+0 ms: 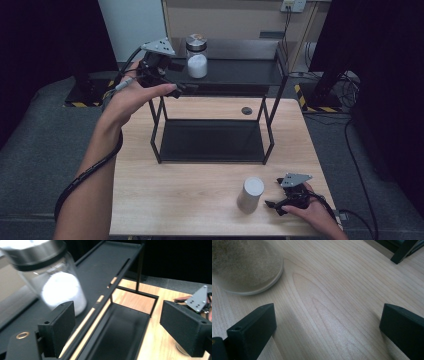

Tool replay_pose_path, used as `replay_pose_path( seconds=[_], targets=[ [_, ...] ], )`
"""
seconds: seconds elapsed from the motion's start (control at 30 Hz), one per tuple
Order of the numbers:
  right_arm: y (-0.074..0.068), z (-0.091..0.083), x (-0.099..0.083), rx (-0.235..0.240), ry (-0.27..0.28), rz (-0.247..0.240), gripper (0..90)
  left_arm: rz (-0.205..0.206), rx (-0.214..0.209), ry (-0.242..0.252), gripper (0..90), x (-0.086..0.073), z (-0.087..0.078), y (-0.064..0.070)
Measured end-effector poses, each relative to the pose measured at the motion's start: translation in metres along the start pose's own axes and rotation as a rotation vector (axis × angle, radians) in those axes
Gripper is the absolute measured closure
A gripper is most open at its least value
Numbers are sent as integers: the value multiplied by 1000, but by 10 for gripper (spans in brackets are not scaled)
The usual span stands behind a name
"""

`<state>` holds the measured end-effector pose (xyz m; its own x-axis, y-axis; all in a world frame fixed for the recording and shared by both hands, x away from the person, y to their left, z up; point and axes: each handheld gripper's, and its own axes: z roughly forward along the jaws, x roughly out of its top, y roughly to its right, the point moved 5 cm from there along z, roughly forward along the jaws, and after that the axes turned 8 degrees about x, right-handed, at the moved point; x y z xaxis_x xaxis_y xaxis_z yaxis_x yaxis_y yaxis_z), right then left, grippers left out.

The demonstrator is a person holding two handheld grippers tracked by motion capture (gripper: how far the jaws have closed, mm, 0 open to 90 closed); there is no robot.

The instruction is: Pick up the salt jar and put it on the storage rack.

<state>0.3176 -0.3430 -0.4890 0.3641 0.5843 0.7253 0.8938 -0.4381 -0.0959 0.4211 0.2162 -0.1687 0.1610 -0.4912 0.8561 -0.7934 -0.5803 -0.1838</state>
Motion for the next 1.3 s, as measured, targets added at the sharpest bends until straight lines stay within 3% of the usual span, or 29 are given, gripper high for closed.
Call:
replay_pose_path(
  seconds=[0.37, 0.83, 1.3],
  targets=[
    [0, 0, 0, 0, 1, 0, 17, 81, -79, 2, 113, -20, 10, 18],
    [0, 0, 0, 0, -1, 1, 17, 178, -159, -56, 94, -79, 34, 66],
    [0, 0, 0, 0, -1, 2, 17, 153, -220, -100, 85, -158, 68, 108]
  ],
)
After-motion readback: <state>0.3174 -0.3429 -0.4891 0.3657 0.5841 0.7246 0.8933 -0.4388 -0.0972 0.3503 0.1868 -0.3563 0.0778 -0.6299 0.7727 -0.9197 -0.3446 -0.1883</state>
